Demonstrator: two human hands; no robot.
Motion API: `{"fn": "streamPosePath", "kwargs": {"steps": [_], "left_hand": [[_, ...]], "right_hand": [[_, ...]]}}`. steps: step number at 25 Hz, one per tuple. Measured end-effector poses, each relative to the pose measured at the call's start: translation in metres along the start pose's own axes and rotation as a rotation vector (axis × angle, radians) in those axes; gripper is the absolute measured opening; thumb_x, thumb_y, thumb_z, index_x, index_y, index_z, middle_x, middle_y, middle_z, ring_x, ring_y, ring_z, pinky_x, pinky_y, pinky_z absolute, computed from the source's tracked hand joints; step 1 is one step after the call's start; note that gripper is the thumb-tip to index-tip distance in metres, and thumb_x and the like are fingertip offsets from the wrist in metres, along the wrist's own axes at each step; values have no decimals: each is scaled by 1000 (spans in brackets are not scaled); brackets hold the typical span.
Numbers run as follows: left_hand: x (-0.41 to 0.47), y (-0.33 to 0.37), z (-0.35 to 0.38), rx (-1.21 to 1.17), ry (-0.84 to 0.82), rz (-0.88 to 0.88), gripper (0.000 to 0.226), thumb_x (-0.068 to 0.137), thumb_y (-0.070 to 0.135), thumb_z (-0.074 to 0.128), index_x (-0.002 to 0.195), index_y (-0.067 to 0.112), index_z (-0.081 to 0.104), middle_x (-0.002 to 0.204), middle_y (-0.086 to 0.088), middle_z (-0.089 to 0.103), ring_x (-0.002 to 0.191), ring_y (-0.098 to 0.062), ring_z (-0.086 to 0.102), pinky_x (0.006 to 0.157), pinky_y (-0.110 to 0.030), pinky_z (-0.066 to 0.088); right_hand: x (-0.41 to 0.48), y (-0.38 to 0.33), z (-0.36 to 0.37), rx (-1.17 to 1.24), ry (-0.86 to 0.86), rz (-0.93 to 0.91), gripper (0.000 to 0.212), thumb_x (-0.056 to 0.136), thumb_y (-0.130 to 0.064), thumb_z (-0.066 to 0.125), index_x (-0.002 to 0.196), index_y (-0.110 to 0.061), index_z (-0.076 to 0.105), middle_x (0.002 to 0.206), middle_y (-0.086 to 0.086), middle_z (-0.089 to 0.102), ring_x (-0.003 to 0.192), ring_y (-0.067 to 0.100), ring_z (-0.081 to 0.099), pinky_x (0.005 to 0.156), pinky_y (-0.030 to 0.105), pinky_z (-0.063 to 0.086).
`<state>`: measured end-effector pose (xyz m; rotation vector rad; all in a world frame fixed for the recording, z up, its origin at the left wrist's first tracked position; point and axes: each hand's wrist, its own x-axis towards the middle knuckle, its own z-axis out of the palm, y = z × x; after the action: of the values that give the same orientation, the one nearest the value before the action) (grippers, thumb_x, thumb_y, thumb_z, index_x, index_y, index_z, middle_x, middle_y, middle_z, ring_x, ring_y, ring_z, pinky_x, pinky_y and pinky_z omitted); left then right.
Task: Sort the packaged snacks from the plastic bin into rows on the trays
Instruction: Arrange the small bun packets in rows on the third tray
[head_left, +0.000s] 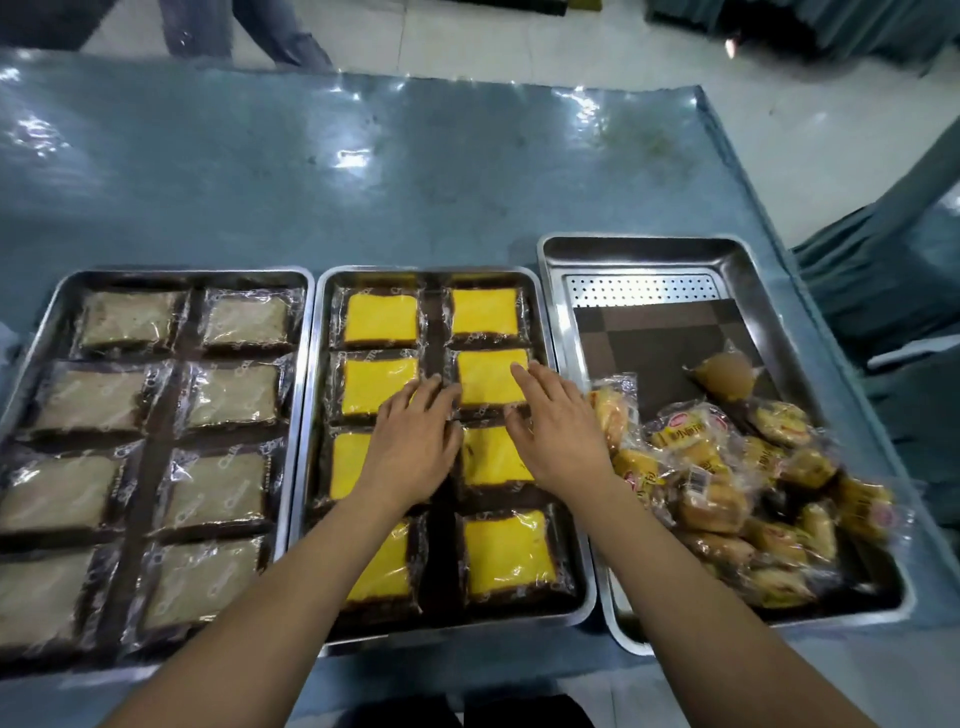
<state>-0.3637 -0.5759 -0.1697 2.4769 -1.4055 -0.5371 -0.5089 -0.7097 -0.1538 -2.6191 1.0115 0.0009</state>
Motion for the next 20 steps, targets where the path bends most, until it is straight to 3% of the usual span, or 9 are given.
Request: {"fn": "streamPosePath", "kwargs": {"steps": [7,13,20], "left_hand": [[7,94,3,-52,39,133,51,103,40,41,153,28,32,160,3,30,149,-24,21,121,-45,20],[37,184,24,-46,73,199,51,97,43,31,144,28,44,150,1,45,139,-26,37,115,-44,32],[69,279,57,-15,-13,92,49,103,39,40,151,33,33,160,9,31,150,-20,20,123,-44,18]], "right_hand": [[-16,63,-41,-30,93,18,53,103,-41,42,152,-20,38,155,4,41,142,26,36,120,42,25],[-18,149,-72,-5,133,26,52,103,-40,45,151,-19,41,153,1,45,141,20,39,121,36,22],[-20,257,-89,44,33,65,52,102,-41,44,151,-23,40,154,-1,43,142,21,35,119,40,27]]}}
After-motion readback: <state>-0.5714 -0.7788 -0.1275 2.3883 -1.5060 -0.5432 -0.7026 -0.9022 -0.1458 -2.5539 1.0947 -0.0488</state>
